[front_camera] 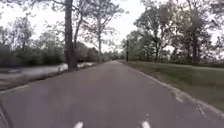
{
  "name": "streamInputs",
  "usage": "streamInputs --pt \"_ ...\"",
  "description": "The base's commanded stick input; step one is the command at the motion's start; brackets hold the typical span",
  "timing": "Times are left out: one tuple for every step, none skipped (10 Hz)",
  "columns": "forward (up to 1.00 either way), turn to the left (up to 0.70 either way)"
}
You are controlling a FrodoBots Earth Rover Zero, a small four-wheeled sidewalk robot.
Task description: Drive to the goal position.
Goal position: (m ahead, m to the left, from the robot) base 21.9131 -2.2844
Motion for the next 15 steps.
streamInputs --pt "1.0 0.0" --pt "1.0 0.0" --pt "1.0 0.0" --pt "1.0 0.0" --pt "1.0 0.0" --pt "1.0 0.0" --pt "1.0 0.0" --pt "1.0 0.0" --pt "1.0 0.0" --pt "1.0 0.0" --pt "1.0 0.0" --pt "1.0 0.0" --pt "1.0 0.0" --pt "1.0 0.0" --pt "1.0 0.0"
